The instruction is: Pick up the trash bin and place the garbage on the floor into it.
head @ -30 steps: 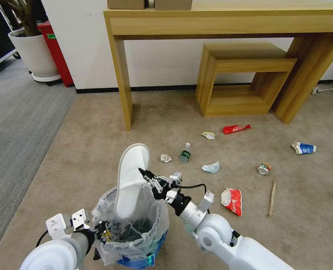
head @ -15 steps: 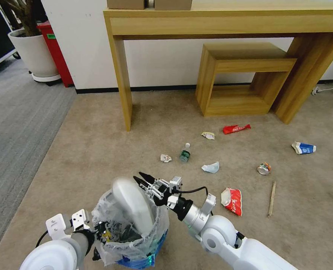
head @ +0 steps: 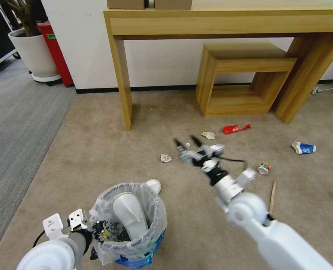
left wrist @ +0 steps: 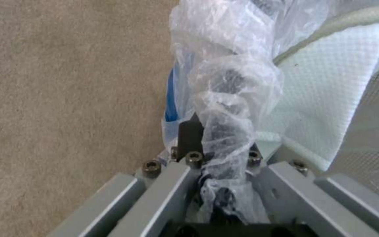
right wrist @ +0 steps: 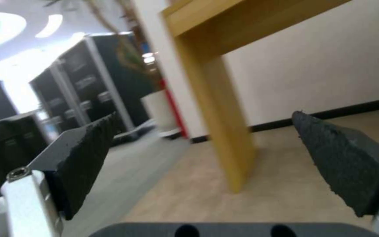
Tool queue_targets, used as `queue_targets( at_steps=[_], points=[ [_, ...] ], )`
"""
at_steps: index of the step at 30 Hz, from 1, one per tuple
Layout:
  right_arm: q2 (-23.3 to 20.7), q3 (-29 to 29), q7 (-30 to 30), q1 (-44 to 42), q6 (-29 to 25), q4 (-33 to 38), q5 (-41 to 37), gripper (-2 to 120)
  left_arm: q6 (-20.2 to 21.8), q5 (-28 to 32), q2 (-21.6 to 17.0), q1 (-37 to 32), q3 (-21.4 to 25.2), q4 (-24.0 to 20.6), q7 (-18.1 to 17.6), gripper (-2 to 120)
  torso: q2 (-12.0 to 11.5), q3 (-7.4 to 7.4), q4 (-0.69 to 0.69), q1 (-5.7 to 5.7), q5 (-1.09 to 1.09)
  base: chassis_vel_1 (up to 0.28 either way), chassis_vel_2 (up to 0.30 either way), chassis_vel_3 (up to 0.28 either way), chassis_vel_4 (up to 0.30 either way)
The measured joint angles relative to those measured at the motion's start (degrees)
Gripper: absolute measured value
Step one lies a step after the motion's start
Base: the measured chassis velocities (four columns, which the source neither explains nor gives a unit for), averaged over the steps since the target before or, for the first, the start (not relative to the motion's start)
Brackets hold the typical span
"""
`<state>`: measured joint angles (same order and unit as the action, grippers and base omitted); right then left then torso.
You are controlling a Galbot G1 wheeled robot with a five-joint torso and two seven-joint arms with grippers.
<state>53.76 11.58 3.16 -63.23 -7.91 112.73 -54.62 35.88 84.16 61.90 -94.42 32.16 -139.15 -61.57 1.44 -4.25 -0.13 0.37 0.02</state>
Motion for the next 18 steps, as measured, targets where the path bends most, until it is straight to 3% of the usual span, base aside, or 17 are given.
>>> queue_targets(
  at_steps=[5, 9, 13, 18],
  points=[
    [0.9, 6.9, -4.3, -3.7, 0.9, 2.2, 0.1, 100, 0.0, -0.2, 0.3, -0.3, 0.0, -0.5, 0.1, 0, 0.0, 0.0, 0.01, 0.0, 0.0, 0.0, 0.0, 0.0, 0.0],
    [1.6, 9.1, -4.4, -5.0, 0.9, 2.6, 0.6, 100, 0.0, -0.2, 0.3, -0.4, 0.1, -0.7, 0.2, 0, 0.0, 0.01, 0.01, 0.0, -0.01, 0.0, 0.0, 0.0, 0.0],
    [5.6, 17.1, -5.6, -10.4, 0.5, 3.8, 6.0, 100, 0.2, 0.2, -0.1, -0.7, 1.0, -1.4, 0.3, 0, 0.0, 0.01, 0.01, 0.0, -0.01, 0.0, 0.0, 0.0, 0.0],
    [7.5, 20.0, -6.6, -13.1, 0.9, 4.3, 8.9, 100, 0.2, 1.0, -0.4, -0.8, 1.2, -2.0, 0.4, 0, 0.0, 0.0, 0.01, 0.0, -0.01, 0.0, 0.0, 0.0, 0.0]
  ],
)
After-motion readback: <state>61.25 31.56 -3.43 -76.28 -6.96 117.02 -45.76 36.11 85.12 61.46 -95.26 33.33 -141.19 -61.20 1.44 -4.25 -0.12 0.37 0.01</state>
